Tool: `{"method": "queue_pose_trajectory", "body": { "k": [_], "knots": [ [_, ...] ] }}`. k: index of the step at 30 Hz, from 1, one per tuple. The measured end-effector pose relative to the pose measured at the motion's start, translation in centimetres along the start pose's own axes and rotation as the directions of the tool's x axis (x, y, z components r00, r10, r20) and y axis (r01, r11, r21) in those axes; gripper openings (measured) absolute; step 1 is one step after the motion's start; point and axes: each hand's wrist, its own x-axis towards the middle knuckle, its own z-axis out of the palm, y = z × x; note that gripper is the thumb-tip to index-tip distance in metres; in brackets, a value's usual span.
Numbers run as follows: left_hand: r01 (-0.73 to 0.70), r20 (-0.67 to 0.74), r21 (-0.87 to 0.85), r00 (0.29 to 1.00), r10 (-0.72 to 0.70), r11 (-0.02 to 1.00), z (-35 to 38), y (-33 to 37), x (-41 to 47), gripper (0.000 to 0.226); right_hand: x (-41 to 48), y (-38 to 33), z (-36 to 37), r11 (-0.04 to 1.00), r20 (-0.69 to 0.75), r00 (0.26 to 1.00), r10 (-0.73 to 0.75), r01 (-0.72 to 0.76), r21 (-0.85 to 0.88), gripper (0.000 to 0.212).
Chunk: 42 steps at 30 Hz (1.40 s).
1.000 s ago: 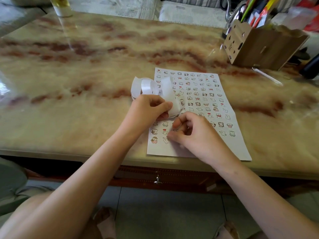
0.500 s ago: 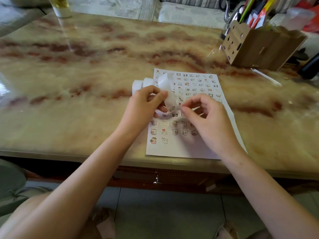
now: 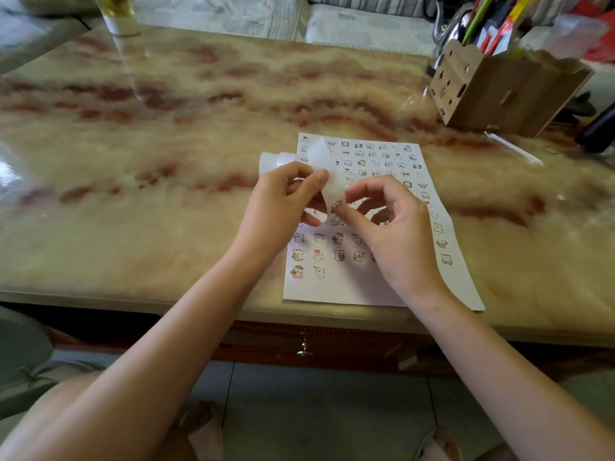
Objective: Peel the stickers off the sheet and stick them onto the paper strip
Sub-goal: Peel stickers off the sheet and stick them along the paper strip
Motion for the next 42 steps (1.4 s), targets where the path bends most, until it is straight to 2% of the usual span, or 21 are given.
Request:
{"method": "queue_pose_trajectory", "body": {
  "k": [5,10,16,27,42],
  "knots": [
    [0.029,0.017,-0.055,0.999,-0.028,0.998,0.1,0.0,-0.1,0.021,0.2,0.1,-0.1,0.996,-0.011,1.0,-0.004,0.005,0.087,0.018],
    [0.073,0.017,-0.076,0.997,-0.072,0.994,0.2,0.1,-0.1,0.032,0.5,0.2,-0.3,0.997,-0.016,1.0,-0.011,0.012,0.073,0.022],
    [0.061,0.048,0.043,0.997,-0.063,0.997,0.0,-0.3,-0.2,0.015,0.5,0.6,-0.5,0.998,0.012,1.0,-0.029,0.028,0.064,0.01],
    [0.083,0.075,0.0,0.994,-0.083,0.997,-0.1,-0.1,-0.3,0.014,0.6,1.2,-0.4,0.988,-0.011,0.99,-0.141,0.14,-0.067,0.008],
    [0.089,0.092,0.033,0.992,-0.091,0.996,-0.1,0.1,-0.4,0.011,0.8,1.1,-0.8,0.986,0.03,0.988,-0.153,0.155,-0.067,0.008]
  ]
}}
